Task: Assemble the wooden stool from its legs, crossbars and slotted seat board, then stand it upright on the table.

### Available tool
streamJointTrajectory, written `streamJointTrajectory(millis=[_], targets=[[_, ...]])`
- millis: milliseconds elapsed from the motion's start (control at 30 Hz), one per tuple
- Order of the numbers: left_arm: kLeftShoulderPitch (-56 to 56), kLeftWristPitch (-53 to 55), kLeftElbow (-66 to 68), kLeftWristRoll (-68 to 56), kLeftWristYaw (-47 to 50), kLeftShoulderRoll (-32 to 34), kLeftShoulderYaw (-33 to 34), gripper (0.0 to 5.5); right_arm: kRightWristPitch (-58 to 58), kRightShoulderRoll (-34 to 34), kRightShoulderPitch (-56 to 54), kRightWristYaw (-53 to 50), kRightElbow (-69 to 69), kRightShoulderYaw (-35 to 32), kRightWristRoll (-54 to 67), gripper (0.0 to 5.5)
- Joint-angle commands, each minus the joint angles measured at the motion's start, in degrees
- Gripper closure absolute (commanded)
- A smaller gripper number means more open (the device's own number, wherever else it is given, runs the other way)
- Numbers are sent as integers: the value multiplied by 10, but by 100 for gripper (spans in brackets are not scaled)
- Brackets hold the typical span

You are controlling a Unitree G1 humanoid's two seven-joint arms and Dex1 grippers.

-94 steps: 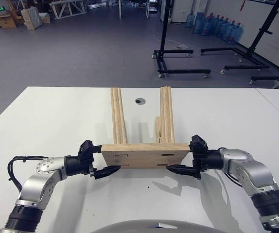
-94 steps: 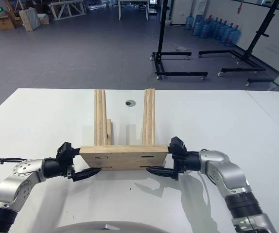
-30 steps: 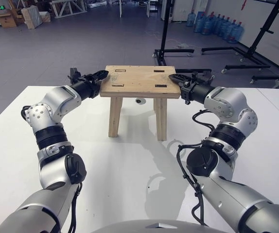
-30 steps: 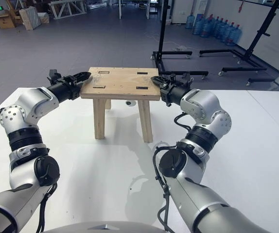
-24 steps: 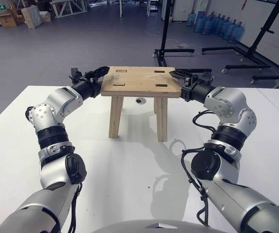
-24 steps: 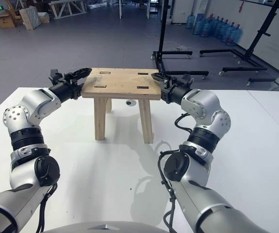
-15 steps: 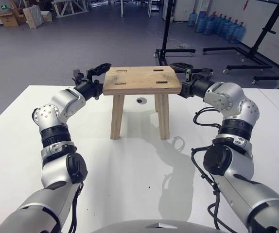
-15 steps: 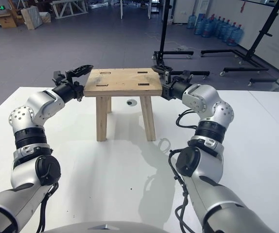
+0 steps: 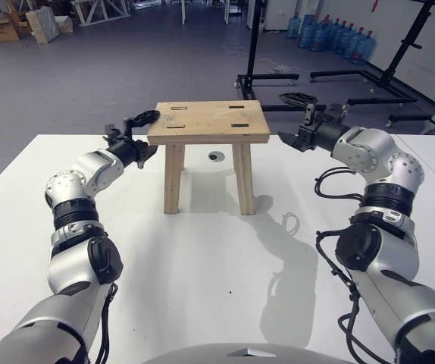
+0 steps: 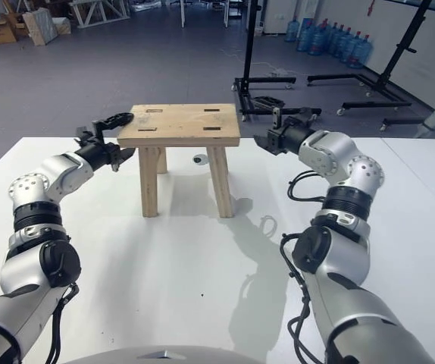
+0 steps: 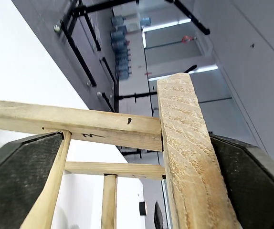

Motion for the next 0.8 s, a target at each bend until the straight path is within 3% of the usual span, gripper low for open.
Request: streamJointTrajectory(millis=[33, 167, 367, 567, 800], targets=[[103, 6, -75, -8, 38, -1, 40, 13, 5, -11, 98, 28, -24, 0, -34, 10], [106, 9, -146, -46, 52, -29, 36, 13, 0, 15, 180, 68, -49, 13, -63, 10], [83, 1, -144, -39, 40, -36, 3, 13, 9, 65, 213, 97, -95, 45, -80, 10], [48, -28, -69, 4, -11, -33, -20, 13, 23, 109, 303, 155, -219, 115, -106, 10], [-40, -68, 61, 84, -93, -45, -55, 13, 6, 127, 322, 183, -238, 130, -116, 10]])
